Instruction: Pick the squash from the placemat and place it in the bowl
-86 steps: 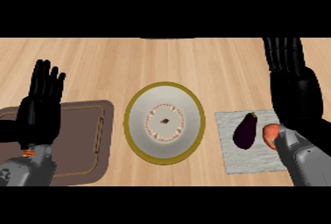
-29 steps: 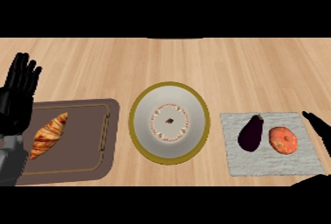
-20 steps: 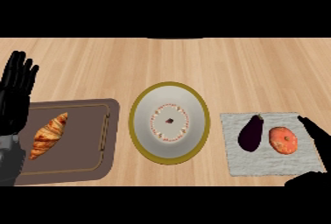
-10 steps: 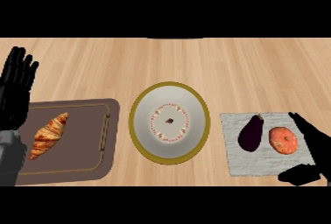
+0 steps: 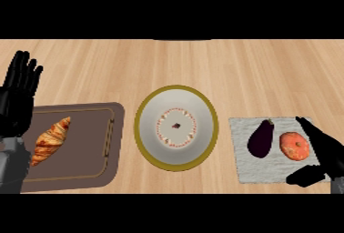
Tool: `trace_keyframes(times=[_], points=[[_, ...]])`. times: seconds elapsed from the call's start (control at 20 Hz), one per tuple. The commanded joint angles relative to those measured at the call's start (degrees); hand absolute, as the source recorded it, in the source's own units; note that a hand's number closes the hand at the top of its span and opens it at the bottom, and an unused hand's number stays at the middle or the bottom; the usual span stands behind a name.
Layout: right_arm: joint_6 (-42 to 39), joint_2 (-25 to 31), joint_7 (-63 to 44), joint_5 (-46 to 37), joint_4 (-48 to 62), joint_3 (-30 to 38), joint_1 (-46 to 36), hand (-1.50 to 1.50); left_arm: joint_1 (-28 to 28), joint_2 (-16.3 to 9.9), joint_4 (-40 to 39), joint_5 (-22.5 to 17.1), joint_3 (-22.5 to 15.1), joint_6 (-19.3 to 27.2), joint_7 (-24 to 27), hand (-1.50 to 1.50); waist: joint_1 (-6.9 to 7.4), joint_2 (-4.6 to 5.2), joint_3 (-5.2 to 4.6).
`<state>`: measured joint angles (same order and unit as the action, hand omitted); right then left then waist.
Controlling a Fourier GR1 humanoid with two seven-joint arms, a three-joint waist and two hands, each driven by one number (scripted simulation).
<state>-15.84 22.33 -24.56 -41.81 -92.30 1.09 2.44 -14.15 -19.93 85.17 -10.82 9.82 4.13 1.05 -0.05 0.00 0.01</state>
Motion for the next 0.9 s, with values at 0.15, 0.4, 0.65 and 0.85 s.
trace_keyframes(times=[0.15, 0.4, 0.65, 0.85], points=[[-0.03, -1.92, 1.12, -2.22, 6.71, 2.17, -3.75, -1.50, 2.26, 2.06, 2.75, 1.83, 0.27, -0.39, -0.14, 0.00, 0.11, -0.01, -0.01], [2.22, -0.57, 6.04, -2.76, 16.21, 4.98, -5.74, -1.50, -2.50, 1.64, -2.57, 2.48, 1.42, -0.97, 1.22, 0.00, -0.04, 0.07, 0.00], [5.91, -2.63, 7.58, -6.27, 19.22, 4.31, -6.40, -1.50, 0.15, 2.93, 2.65, 4.16, 0.78, -0.41, -1.45, 0.00, 0.09, 0.01, 0.00], [12.69, -2.09, 14.95, -7.86, 19.66, 4.33, -3.95, 1.50, -0.07, 1.59, 0.55, 2.10, 2.99, -2.52, -1.16, 0.00, 0.00, 0.02, 0.01]])
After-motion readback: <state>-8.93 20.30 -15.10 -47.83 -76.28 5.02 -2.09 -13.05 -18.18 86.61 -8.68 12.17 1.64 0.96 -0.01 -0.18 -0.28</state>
